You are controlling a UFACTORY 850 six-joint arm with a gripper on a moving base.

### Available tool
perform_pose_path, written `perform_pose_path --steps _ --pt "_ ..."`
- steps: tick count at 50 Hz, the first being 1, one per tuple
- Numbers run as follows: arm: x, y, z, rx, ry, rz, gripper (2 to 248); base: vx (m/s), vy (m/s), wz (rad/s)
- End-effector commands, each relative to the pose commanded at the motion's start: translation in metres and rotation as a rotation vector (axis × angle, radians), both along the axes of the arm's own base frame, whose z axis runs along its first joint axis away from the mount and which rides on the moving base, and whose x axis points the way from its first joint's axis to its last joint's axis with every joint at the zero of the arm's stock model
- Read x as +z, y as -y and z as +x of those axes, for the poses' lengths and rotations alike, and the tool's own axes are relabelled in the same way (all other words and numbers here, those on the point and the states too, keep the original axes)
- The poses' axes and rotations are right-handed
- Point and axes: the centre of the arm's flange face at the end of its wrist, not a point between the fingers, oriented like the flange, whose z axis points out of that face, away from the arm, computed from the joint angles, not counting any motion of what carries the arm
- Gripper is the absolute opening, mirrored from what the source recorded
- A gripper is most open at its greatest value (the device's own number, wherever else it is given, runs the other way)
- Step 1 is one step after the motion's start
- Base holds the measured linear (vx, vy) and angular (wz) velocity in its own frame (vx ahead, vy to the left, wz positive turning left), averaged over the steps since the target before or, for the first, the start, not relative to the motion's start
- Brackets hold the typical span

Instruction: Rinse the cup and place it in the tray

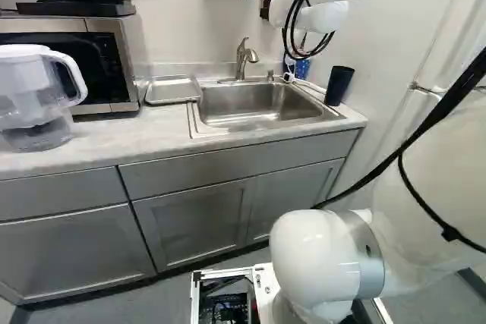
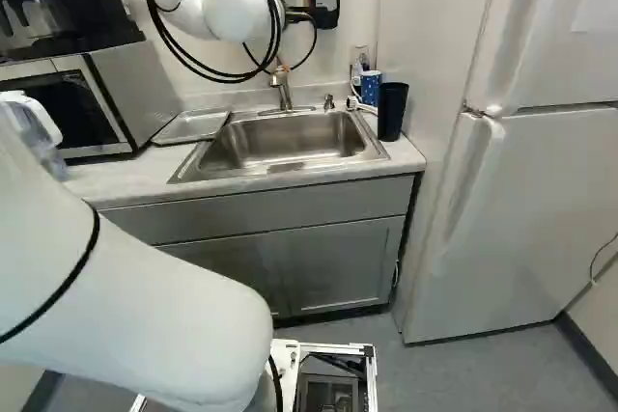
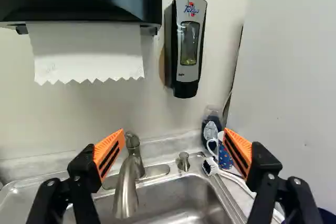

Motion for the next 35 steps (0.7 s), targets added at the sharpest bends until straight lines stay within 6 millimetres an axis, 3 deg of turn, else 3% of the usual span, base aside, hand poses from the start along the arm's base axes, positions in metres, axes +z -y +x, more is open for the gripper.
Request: perform_pose_path --steps 35 --pt "0.0000 0.0000 0.0000 0.000 0.000 0.000 247 0.018 -0.001 -0.004"
